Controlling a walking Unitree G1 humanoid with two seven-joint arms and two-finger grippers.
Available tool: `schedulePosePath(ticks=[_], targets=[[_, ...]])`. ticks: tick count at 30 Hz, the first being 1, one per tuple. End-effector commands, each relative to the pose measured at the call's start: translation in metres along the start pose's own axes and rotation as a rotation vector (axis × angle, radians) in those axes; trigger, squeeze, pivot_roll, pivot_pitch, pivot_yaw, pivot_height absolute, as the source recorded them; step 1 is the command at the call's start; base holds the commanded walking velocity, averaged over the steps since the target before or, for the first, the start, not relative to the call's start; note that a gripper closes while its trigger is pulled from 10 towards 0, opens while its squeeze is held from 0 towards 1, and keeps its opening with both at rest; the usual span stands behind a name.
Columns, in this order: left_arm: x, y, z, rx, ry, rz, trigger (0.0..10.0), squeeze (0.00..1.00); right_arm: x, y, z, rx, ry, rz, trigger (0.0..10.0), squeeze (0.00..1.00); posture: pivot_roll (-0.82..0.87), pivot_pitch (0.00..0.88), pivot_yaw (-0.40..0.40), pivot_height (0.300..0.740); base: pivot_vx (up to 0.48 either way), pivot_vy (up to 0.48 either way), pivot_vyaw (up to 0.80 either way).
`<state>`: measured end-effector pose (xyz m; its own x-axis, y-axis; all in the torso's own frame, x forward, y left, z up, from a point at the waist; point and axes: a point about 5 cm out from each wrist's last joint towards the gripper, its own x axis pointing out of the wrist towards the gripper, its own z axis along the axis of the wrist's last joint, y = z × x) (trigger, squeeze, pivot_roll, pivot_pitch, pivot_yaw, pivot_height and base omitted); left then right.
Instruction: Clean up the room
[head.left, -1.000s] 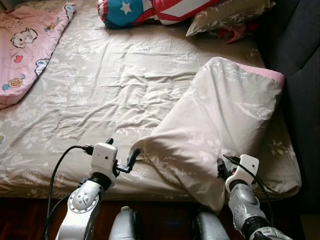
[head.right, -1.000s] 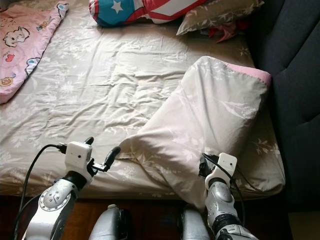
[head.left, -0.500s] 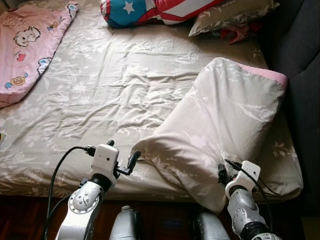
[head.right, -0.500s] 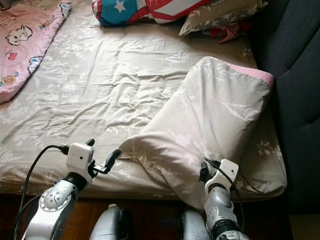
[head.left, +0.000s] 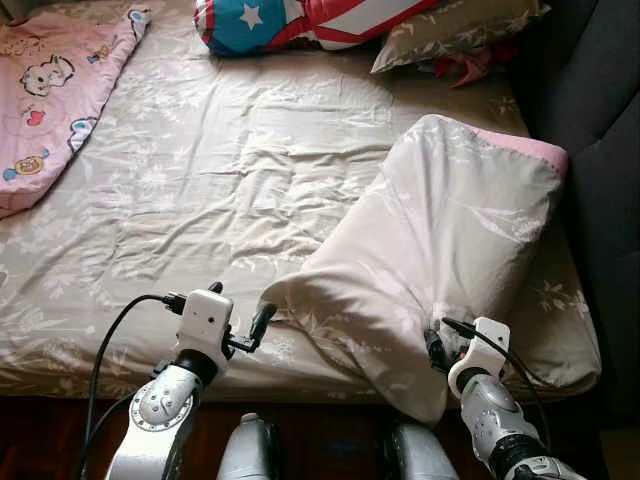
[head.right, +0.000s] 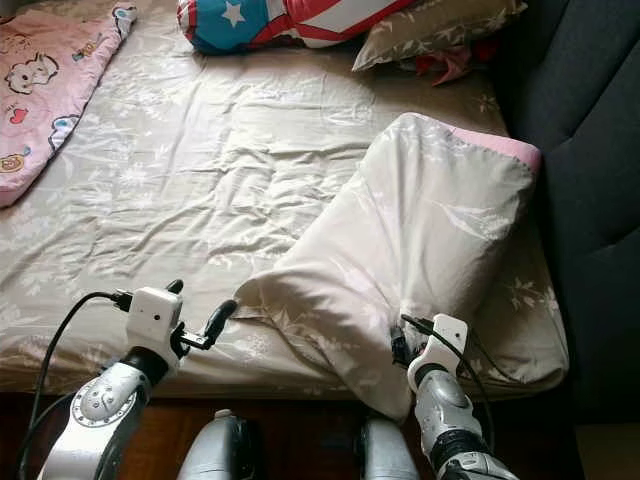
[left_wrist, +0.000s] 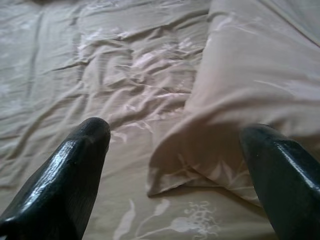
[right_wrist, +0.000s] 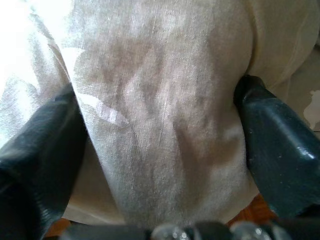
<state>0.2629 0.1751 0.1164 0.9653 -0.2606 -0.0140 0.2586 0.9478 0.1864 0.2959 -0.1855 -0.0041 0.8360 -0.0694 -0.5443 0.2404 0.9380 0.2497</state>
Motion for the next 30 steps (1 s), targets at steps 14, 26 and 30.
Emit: schedulePosePath(ticks=[14, 26, 30], targets=[[-0.006, 0.004, -0.002, -0.014, 0.022, 0.025, 10.0, 0.00, -0.012, 0.000, -0.052, 0.013, 0.185, -0.002, 0.0, 0.00, 0.03, 0.344, 0.076, 0.661, 0.000, 0.000, 0.00], [-0.007, 0.022, -0.010, -0.098, 0.046, 0.170, 10.0, 0.00, -0.010, 0.004, -0.046, 0.002, 0.141, 0.014, 0.0, 0.00, 0.02, 0.346, 0.069, 0.661, 0.000, 0.000, 0.00], [-0.004, 0.038, -0.009, -0.160, 0.039, 0.264, 10.0, 0.00, -0.010, 0.004, -0.047, -0.006, 0.140, 0.017, 0.0, 0.00, 0.01, 0.341, 0.062, 0.661, 0.000, 0.000, 0.00]])
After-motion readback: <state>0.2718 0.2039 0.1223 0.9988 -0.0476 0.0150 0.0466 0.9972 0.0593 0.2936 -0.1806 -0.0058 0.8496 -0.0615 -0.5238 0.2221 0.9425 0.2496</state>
